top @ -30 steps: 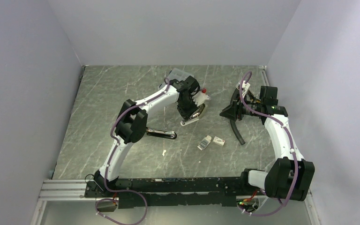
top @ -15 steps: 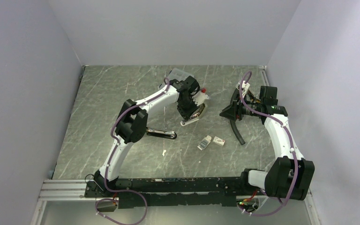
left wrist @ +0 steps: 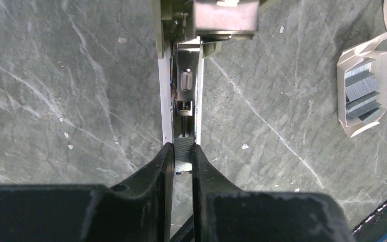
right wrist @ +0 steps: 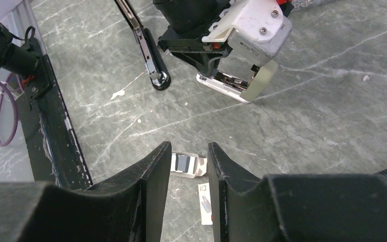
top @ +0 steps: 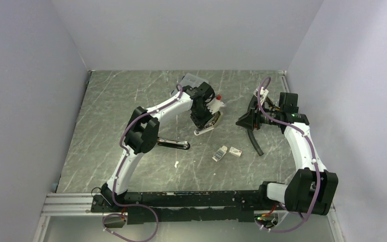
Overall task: Load the staples into the stapler
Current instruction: Install the staple into the stapler.
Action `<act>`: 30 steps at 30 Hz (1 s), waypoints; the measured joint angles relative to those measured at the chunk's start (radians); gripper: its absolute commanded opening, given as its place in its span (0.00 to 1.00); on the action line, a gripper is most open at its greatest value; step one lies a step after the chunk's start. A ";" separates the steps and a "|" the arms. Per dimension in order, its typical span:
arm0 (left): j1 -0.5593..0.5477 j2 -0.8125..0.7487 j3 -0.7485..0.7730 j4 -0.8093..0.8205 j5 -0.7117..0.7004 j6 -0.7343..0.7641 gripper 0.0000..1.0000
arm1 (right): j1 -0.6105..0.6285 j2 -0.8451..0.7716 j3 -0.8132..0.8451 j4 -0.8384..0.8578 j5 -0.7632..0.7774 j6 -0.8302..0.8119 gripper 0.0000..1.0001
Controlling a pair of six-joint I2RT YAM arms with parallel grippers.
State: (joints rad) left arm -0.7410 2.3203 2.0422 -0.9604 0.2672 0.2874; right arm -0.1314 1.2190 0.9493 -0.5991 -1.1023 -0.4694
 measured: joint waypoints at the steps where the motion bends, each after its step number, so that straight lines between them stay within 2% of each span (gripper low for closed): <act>1: 0.000 0.000 0.000 0.000 0.000 -0.002 0.19 | 0.000 0.000 0.000 0.000 0.000 0.000 0.37; 8: 0.000 0.000 -0.003 0.005 -0.002 -0.005 0.19 | 0.000 0.000 0.000 -0.002 0.000 -0.002 0.37; 17: 0.000 -0.014 -0.027 0.026 -0.007 -0.005 0.23 | 0.000 0.001 0.000 -0.002 0.000 -0.001 0.37; 30: -0.011 -0.039 -0.068 0.060 -0.038 -0.001 0.21 | 0.000 0.002 0.000 -0.002 0.000 -0.001 0.37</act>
State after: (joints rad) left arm -0.7517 2.2818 1.9743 -0.9005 0.2295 0.2863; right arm -0.1314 1.2213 0.9493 -0.6010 -1.1023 -0.4706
